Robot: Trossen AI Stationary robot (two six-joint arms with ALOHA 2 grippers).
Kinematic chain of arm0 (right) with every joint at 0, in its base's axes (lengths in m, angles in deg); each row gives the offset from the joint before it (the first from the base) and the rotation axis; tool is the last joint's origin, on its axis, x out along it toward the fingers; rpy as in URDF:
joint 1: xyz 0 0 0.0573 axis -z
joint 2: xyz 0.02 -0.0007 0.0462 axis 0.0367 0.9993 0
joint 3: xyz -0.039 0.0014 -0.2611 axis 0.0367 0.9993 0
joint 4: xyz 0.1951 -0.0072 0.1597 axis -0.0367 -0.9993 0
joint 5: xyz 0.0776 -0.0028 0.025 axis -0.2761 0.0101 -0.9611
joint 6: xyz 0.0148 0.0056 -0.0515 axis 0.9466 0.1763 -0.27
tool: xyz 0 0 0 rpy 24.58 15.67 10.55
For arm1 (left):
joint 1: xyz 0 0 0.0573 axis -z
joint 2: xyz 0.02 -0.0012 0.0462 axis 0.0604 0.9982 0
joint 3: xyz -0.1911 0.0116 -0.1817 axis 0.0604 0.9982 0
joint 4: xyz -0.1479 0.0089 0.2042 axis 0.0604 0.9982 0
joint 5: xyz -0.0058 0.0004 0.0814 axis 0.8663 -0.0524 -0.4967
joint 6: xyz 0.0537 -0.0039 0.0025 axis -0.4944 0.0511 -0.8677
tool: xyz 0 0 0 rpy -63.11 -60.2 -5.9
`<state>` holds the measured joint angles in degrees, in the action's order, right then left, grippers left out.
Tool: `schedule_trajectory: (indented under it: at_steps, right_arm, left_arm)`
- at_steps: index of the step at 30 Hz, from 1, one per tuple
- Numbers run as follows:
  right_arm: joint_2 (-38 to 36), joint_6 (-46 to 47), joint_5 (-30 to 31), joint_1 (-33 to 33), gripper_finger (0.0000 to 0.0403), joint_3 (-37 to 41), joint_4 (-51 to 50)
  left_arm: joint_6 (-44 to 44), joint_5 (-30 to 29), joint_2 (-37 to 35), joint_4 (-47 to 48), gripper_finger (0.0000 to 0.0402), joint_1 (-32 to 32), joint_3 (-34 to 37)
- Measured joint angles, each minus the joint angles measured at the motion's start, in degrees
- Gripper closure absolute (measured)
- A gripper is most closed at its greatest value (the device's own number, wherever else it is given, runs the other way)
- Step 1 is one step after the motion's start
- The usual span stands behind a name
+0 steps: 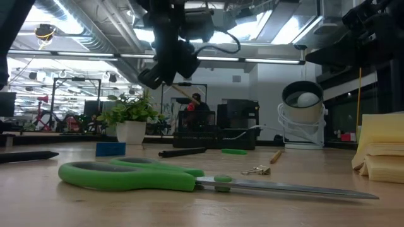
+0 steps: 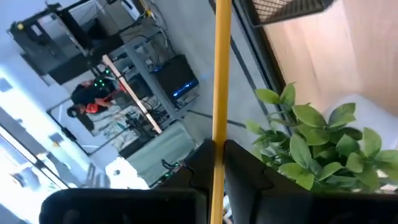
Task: Pick and place office supplies into organizer
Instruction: Put the left yellow pencil into the black organizer
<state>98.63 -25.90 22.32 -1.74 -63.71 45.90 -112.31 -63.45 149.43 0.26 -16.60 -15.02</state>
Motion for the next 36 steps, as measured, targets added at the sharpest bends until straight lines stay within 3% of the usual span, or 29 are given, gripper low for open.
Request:
schedule_trajectory:
  at_steps: [9,23,36]
  right_arm:
    - [0.0,0.0,0.0,0.0,0.0380,0.0,-0.1]
    - [0.0,0.1,0.0,0.0,0.0380,0.0,-0.5]
    - [0.0,0.1,0.0,0.0,0.0380,0.0,-0.7]
  left_arm:
    - [-8.5,-5.9,3.1,-1.1,0.0377,0.3,0.0]
    - [-10.3,-5.8,9.1,-3.3,0.0377,0.1,0.0]
    - [-19.8,-5.3,9.6,-8.2,0.0377,0.1,0.0]
